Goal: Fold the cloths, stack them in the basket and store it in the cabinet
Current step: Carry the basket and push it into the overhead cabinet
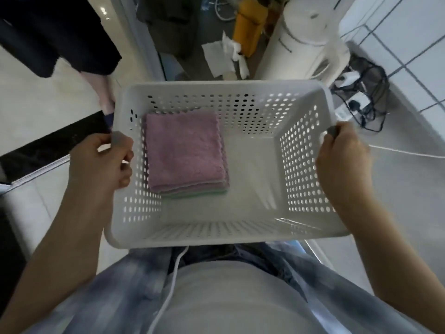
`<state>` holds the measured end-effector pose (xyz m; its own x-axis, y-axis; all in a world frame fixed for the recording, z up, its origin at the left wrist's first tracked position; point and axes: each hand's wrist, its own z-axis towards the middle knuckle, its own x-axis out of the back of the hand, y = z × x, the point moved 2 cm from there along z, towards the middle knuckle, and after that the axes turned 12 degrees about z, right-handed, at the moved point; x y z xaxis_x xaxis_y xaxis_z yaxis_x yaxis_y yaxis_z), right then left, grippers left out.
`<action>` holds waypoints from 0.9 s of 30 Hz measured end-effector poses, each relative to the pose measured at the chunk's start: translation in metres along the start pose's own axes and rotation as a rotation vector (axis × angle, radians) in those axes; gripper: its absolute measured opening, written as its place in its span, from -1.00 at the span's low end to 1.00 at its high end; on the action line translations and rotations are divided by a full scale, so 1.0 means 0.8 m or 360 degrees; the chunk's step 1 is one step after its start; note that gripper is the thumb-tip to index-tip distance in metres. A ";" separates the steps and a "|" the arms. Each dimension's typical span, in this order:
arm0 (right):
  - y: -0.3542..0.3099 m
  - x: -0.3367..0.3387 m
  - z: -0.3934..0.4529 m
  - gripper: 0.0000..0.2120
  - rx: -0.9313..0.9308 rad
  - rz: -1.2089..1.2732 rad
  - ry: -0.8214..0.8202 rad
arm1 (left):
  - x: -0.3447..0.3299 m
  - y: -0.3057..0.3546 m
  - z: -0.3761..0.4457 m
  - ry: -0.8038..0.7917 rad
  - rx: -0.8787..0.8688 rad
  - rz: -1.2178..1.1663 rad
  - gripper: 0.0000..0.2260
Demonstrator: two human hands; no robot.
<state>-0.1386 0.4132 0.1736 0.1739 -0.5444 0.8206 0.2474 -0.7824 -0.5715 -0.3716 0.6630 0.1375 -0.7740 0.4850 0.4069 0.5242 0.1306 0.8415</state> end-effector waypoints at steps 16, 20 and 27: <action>-0.262 -0.198 0.109 -0.76 0.0860 0.0046 -0.0677 | 0.119 -0.067 0.024 0.1113 0.0642 -0.0266 -0.86; -0.332 -0.241 0.102 -0.73 0.1215 0.0061 -0.0769 | 0.141 -0.082 0.007 0.1366 0.0775 -0.0336 -0.88; -0.441 -0.338 0.031 -0.75 0.1687 0.0124 -0.1027 | 0.205 -0.141 -0.030 0.1726 0.1017 -0.0512 -0.82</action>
<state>-0.2497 0.8439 0.1536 0.5850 -0.0954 0.8054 0.8107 0.0383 -0.5842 -0.5666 0.7072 0.1179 -0.6293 -0.5482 0.5509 0.1053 0.6422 0.7593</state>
